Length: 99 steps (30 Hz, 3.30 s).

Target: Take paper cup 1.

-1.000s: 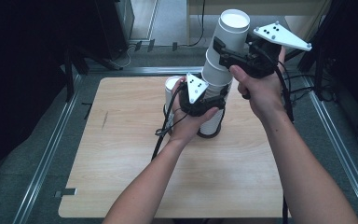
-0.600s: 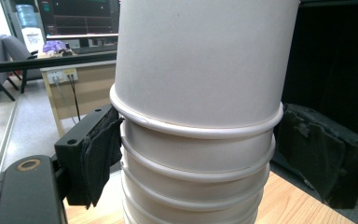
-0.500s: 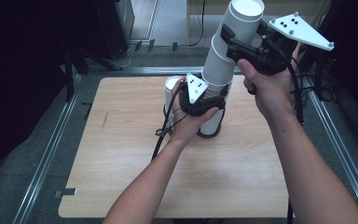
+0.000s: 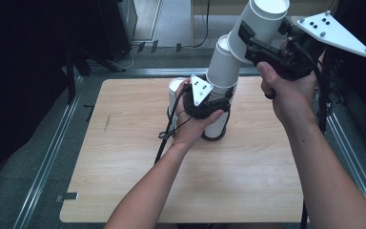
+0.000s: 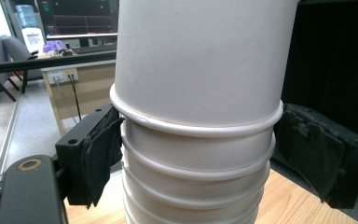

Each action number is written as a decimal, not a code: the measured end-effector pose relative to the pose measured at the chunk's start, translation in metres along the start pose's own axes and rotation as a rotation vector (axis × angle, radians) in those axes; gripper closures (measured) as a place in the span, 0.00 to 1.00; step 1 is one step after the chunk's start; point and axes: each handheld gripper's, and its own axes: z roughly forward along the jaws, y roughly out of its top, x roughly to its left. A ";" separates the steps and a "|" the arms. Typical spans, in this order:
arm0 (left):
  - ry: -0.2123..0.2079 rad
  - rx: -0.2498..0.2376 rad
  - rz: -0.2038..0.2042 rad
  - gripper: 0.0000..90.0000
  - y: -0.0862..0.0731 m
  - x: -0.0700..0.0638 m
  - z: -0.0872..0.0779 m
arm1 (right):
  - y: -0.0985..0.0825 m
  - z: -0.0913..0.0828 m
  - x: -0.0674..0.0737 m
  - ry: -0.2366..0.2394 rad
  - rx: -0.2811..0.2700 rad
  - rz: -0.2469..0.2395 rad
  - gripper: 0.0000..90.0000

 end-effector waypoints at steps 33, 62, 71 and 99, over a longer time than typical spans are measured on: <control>-0.020 0.008 -0.037 0.14 0.003 0.002 -0.004 | -0.049 -0.045 -0.018 -0.055 0.047 -0.018 0.25; -0.092 -0.014 -0.071 0.08 -0.012 0.010 -0.093 | -0.120 -0.076 0.001 -0.085 0.103 -0.135 0.24; -0.108 0.039 -0.089 0.08 -0.030 0.011 -0.115 | -0.146 -0.082 0.013 -0.096 0.131 -0.199 0.24; -0.222 0.177 -0.107 0.08 -0.084 0.001 -0.140 | -0.241 -0.096 0.060 -0.086 0.191 -0.724 0.24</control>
